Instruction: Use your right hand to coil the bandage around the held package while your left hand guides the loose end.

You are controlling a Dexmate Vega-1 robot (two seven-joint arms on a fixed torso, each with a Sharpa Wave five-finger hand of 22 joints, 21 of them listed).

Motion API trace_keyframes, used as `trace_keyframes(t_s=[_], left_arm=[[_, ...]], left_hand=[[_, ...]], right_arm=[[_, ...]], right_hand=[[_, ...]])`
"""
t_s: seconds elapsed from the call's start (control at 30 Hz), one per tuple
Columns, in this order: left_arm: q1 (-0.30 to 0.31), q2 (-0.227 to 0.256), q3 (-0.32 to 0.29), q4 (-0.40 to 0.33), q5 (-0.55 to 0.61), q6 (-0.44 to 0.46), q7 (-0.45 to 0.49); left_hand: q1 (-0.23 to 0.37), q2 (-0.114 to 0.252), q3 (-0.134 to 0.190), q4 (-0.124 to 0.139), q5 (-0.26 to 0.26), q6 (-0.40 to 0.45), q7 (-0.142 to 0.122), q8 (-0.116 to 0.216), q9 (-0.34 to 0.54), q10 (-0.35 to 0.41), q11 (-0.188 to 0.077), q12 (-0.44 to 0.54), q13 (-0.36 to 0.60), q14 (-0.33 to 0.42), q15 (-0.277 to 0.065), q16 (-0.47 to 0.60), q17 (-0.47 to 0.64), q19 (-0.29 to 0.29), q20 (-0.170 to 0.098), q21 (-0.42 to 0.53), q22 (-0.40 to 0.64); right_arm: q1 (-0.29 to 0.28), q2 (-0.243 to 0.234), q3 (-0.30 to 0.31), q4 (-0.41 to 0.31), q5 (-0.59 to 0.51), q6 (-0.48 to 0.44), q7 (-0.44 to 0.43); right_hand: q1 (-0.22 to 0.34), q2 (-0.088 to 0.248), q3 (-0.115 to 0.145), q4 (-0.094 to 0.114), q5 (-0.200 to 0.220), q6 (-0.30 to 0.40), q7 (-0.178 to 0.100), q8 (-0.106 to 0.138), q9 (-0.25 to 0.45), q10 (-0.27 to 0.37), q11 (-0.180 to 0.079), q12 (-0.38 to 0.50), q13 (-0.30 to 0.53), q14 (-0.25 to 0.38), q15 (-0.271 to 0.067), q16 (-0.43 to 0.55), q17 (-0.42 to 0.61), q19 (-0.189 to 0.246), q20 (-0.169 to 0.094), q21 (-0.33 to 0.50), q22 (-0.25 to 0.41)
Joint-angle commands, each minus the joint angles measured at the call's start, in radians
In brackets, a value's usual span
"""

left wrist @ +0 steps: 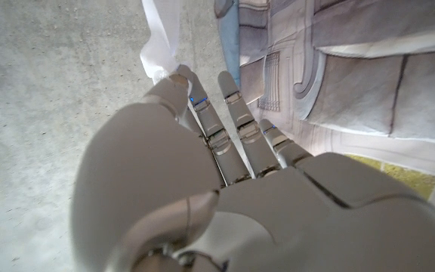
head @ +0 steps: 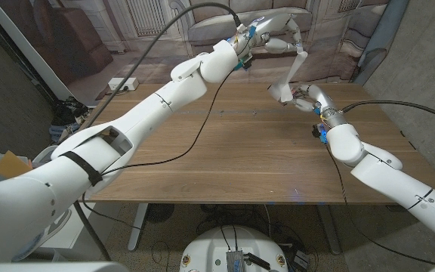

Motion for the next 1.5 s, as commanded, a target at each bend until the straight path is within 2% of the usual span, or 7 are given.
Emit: trace_keyframes(t_s=[0.03, 0.2, 0.33, 0.5, 0.73, 1.17, 1.5], left_arm=[[-0.087, -0.055, 0.075, 0.119, 0.048, 0.195, -0.047], [-0.130, -0.088, 0.124, 0.227, 0.086, 0.236, -0.040], [-0.144, -0.099, 0.135, 0.276, 0.075, 0.231, -0.037], [-0.151, -0.101, 0.142, 0.312, 0.059, 0.210, -0.034], [-0.149, -0.097, 0.135, 0.334, 0.025, 0.173, -0.032], [-0.107, -0.054, 0.112, 0.279, -0.012, 0.099, -0.019], [-0.013, 0.028, 0.074, 0.123, -0.006, 0.021, 0.041]], left_hand=[[-0.005, -0.001, 0.008, 0.005, 0.004, -0.001, 0.001, -0.001, 0.003, 0.031, -0.023, -0.007, 0.022, -0.015, -0.078, -0.007, 0.001, -0.002, 0.019, -0.003, 0.003], [-0.007, 0.002, 0.010, 0.006, 0.004, -0.002, 0.004, -0.002, 0.003, 0.031, -0.023, -0.008, 0.020, -0.021, -0.077, -0.009, 0.001, -0.007, 0.025, -0.004, 0.003], [-0.008, 0.002, 0.011, 0.007, 0.004, -0.002, 0.004, -0.003, 0.003, 0.031, -0.023, -0.009, 0.019, -0.025, -0.078, -0.010, 0.002, -0.008, 0.024, -0.004, 0.003], [-0.009, 0.003, 0.012, 0.007, 0.004, -0.005, 0.005, -0.004, 0.003, 0.032, -0.023, -0.009, 0.018, -0.027, -0.078, -0.010, 0.003, -0.009, 0.025, -0.004, 0.003], [-0.008, 0.003, 0.012, 0.006, 0.004, -0.006, 0.008, -0.005, 0.004, 0.031, -0.023, -0.008, 0.019, -0.028, -0.082, -0.008, 0.005, -0.010, 0.026, -0.004, 0.003], [-0.010, 0.006, 0.013, 0.007, 0.004, -0.007, 0.008, -0.006, 0.004, 0.030, -0.023, -0.006, 0.022, -0.028, -0.080, -0.006, 0.008, -0.009, 0.026, -0.002, 0.003], [-0.016, 0.006, 0.017, 0.009, 0.005, -0.010, 0.000, -0.009, 0.004, 0.021, -0.024, -0.018, 0.008, -0.044, -0.074, -0.014, 0.006, -0.010, 0.031, -0.002, 0.004]], right_arm=[[-0.051, 0.002, 0.027, -0.028, -0.049, 0.117, -0.041], [-0.080, 0.005, 0.053, -0.052, -0.068, 0.205, -0.056], [-0.097, 0.013, 0.078, -0.068, -0.076, 0.261, -0.057], [-0.112, 0.031, 0.105, -0.079, -0.082, 0.307, -0.052], [-0.113, 0.065, 0.129, -0.076, -0.081, 0.291, -0.040], [-0.091, 0.112, 0.130, -0.035, -0.061, 0.299, -0.024], [-0.093, 0.145, 0.142, -0.021, -0.068, 0.291, -0.062]], right_hand=[[0.044, 0.060, 0.080, 0.050, 0.003, 0.277, -0.267, 0.006, 0.002, 0.266, -0.246, 0.008, 0.003, 0.014, -0.133, 0.000, 0.002, 0.003, -0.063, 0.003, 0.004], [0.044, 0.061, 0.081, 0.051, 0.003, 0.282, -0.270, 0.007, 0.003, 0.272, -0.247, 0.009, 0.003, 0.019, -0.137, 0.002, 0.002, 0.007, -0.067, 0.005, 0.004], [0.044, 0.059, 0.081, 0.050, 0.002, 0.284, -0.271, 0.007, 0.004, 0.275, -0.248, 0.010, 0.003, 0.022, -0.137, 0.002, 0.002, 0.009, -0.067, 0.005, 0.004], [0.044, 0.060, 0.081, 0.050, 0.002, 0.286, -0.272, 0.007, 0.004, 0.278, -0.249, 0.009, 0.003, 0.025, -0.140, 0.002, 0.001, 0.010, -0.067, 0.005, 0.004], [0.044, 0.060, 0.082, 0.050, 0.001, 0.288, -0.273, 0.007, 0.005, 0.280, -0.252, 0.008, 0.003, 0.030, -0.142, 0.003, 0.001, 0.010, -0.068, 0.005, 0.004], [0.043, 0.058, 0.082, 0.051, 0.000, 0.291, -0.270, 0.006, 0.006, 0.286, -0.253, 0.007, 0.004, 0.033, -0.141, 0.002, 0.001, 0.011, -0.068, 0.005, 0.004], [0.042, 0.057, 0.083, 0.051, -0.001, 0.297, -0.268, 0.007, 0.007, 0.290, -0.253, 0.007, 0.004, 0.037, -0.141, 0.001, 0.000, 0.012, -0.066, 0.005, 0.004]])
